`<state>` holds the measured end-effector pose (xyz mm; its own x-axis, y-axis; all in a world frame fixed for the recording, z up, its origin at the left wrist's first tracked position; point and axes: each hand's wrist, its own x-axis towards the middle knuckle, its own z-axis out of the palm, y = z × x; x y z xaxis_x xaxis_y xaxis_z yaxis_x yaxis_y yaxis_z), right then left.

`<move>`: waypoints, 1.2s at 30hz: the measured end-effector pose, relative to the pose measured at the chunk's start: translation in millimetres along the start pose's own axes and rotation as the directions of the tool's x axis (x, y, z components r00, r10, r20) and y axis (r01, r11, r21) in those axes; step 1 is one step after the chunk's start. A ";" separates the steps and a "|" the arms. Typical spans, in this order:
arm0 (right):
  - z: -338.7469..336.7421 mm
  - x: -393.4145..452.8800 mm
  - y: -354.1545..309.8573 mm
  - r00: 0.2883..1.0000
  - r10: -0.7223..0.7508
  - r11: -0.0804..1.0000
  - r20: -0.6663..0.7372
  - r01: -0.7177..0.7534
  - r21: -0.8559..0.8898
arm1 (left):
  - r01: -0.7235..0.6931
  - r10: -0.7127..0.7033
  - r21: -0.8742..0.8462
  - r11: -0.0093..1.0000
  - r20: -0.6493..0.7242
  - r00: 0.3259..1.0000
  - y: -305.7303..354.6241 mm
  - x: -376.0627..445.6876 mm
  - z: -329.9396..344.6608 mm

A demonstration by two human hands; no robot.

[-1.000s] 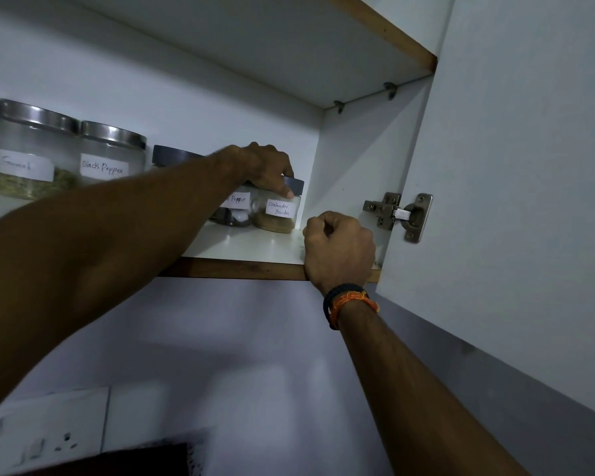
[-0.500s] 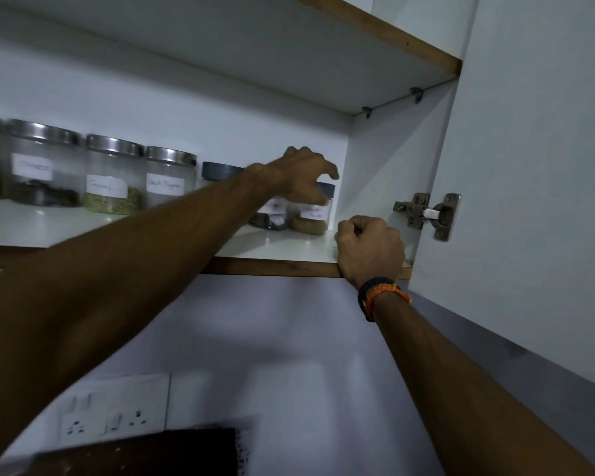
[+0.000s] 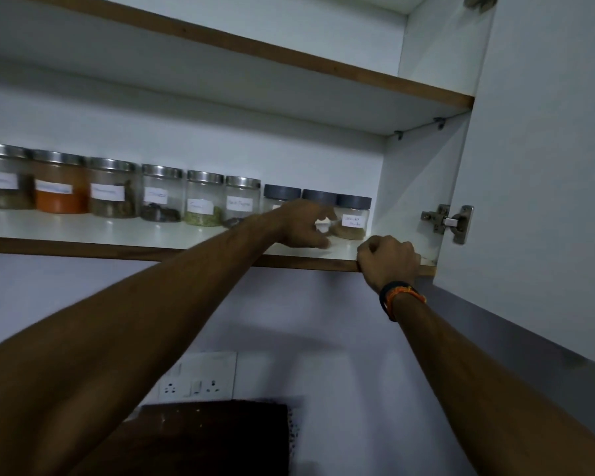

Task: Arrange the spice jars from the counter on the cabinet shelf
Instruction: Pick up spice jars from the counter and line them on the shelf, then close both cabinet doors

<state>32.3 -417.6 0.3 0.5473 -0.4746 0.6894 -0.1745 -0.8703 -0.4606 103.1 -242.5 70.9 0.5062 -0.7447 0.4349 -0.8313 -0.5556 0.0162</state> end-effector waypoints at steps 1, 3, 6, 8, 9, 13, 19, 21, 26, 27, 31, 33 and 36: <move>-0.4 -8.5 -4.6 1.000 0.000 1.000 -0.018 0.000 0.001 | 0.012 -0.012 0.014 1.000 0.011 1.000 0.1 -10.9 -4.1; -1.8 -25.2 -15.7 0.999 -0.024 0.999 -0.026 0.024 0.033 | 0.042 -0.042 0.024 0.999 0.021 0.999 -0.3 -34.2 -13.1; -8.4 -45.5 -34.0 0.993 -0.112 0.988 -0.045 0.116 0.099 | 0.091 -0.091 -0.025 0.996 0.006 0.996 -4.0 -72.0 -24.7; -13.0 -61.4 -50.2 0.978 -0.179 0.971 -0.104 0.192 0.140 | 0.118 -0.119 -0.051 0.992 -0.010 0.993 -6.1 -100.4 -31.7; -14.1 -68.7 -58.5 0.969 -0.214 0.959 -0.126 0.233 0.163 | 0.129 -0.130 -0.052 0.990 -0.020 0.991 -6.6 -112.4 -33.9; -11.4 -113.4 -100.2 0.944 -0.303 0.904 -0.134 0.329 0.272 | 0.183 -0.186 -0.061 0.981 -0.050 0.981 -11.4 -170.9 -43.0; 8.7 -176.2 -143.9 0.906 -0.420 0.850 -0.058 0.415 0.325 | 0.253 -0.247 0.117 0.960 -0.066 0.967 -27.0 -250.4 -46.0; 15.7 -189.7 -157.0 0.895 -0.444 0.855 -0.030 0.434 0.285 | 0.276 -0.267 0.173 0.945 -0.076 0.961 -35.1 -277.9 -47.6; 28.2 -223.1 -196.1 0.855 -0.518 0.837 0.017 0.504 0.213 | 0.349 -0.338 0.312 0.884 -0.092 0.937 -51.8 -345.3 -50.5; 30.3 -230.2 -202.0 0.842 -0.538 0.830 0.031 0.524 0.192 | 0.370 -0.363 0.334 0.867 -0.084 0.928 -53.4 -356.6 -50.2; 39.2 -251.7 -219.9 0.811 -0.575 0.817 0.109 0.560 0.142 | 0.442 -0.453 0.367 0.818 -0.062 0.889 -56.4 -390.5 -51.1; 40.7 -257.6 -234.9 0.795 -0.596 0.801 0.115 0.578 0.157 | 0.476 -0.482 0.376 0.795 -0.086 0.872 -57.8 -407.7 -57.2; 34.6 -263.5 -264.8 0.759 -0.644 0.760 0.098 0.619 0.197 | 0.528 -0.520 0.389 0.755 -0.136 0.843 -60.5 -433.7 -73.2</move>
<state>-37.4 -57.6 -78.8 0.6081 0.2128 0.7648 0.3675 -0.9294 -0.0336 -83.0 141.1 -52.7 0.8281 -0.2887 0.4805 -0.2707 -0.9566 -0.1083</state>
